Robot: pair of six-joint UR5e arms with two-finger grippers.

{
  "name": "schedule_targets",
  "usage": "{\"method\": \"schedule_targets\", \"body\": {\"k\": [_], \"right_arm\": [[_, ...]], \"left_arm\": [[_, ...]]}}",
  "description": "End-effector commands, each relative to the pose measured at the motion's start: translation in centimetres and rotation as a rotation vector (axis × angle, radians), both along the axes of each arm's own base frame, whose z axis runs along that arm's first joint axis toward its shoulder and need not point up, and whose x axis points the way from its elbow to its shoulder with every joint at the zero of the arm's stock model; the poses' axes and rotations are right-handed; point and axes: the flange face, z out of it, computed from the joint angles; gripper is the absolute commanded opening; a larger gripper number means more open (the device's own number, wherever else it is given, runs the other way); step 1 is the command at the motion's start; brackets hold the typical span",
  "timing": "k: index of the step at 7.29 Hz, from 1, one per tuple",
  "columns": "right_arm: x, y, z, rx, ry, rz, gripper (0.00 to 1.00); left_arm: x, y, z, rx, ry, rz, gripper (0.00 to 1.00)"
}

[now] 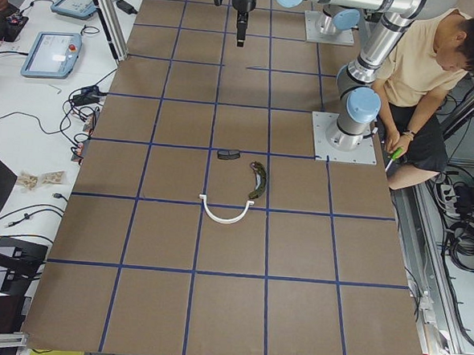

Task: Place bearing gear from tray to pile

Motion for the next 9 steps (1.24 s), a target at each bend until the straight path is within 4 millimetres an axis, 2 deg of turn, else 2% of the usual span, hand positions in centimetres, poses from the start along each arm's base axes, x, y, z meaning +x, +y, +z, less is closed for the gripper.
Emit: {"method": "schedule_targets", "body": {"k": [1, 5, 7, 8, 9], "right_arm": [[-0.1, 0.0, 0.0, 0.001, 0.002, -0.001, 1.0], [0.1, -0.1, 0.2, -0.011, -0.007, -0.006, 1.0], [-1.7, 0.0, 1.0, -0.034, 0.022, -0.024, 1.0], [-7.0, -1.0, 1.1, -0.017, 0.019, -0.091, 1.0], [-12.7, -1.0, 2.2, -0.02, 0.021, -0.071, 1.0]], "left_arm": [[0.0, 0.0, 0.0, 0.0, 0.0, -0.003, 1.0], [0.0, 0.0, 0.0, 0.0, 0.0, -0.002, 1.0], [0.0, 0.0, 0.1, -0.001, 0.0, -0.002, 1.0], [0.0, 0.1, 0.0, -0.001, 0.001, -0.002, 1.0], [0.0, 0.1, 0.0, -0.001, 0.0, -0.002, 1.0]]}}
